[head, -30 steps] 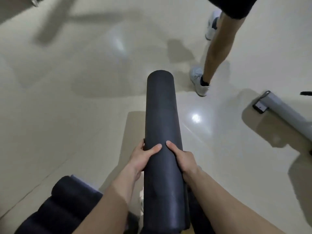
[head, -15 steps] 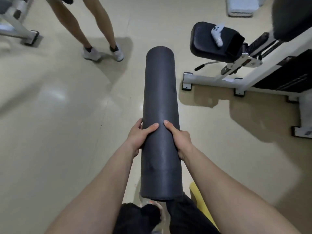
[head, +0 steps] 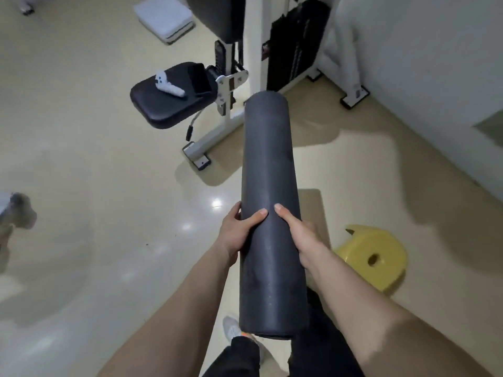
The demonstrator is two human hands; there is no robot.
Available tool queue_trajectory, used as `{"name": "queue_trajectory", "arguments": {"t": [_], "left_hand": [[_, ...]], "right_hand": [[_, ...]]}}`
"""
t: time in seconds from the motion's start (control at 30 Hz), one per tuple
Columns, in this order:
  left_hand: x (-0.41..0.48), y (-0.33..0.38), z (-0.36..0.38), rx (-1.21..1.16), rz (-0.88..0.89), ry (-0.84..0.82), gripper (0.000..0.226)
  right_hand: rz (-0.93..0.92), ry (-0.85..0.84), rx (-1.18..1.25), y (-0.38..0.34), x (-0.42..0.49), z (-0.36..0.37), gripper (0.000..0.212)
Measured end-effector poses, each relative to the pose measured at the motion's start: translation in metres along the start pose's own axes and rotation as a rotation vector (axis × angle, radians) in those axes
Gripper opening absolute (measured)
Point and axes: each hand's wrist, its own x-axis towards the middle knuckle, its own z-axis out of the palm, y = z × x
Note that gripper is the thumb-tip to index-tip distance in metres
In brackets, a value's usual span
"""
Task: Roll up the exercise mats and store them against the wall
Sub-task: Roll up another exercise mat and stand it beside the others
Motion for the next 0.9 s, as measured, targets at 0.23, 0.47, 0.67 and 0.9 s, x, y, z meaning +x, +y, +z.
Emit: {"name": "queue_trajectory", "arguments": {"t": [0.23, 0.47, 0.67, 0.9], "left_hand": [[0.077, 0.017, 0.118, 0.245, -0.08, -0.245, 0.046], [0.19, 0.039, 0.255, 0.4, -0.104, -0.353, 0.064], [0.299, 0.045, 0.348, 0.476, -0.106, -0.385, 0.059], [0.464, 0.046, 0.427, 0.544, -0.124, -0.431, 0.049]], "right_hand": [[0.044, 0.212, 0.284, -0.023, 0.041, -0.099, 0.091], [0.053, 0.3, 0.398, -0.084, 0.129, -0.205, 0.093], [0.051, 0.331, 0.469, -0.135, 0.234, -0.275, 0.105], [0.017, 0.354, 0.56, -0.197, 0.388, -0.328, 0.096]]}}
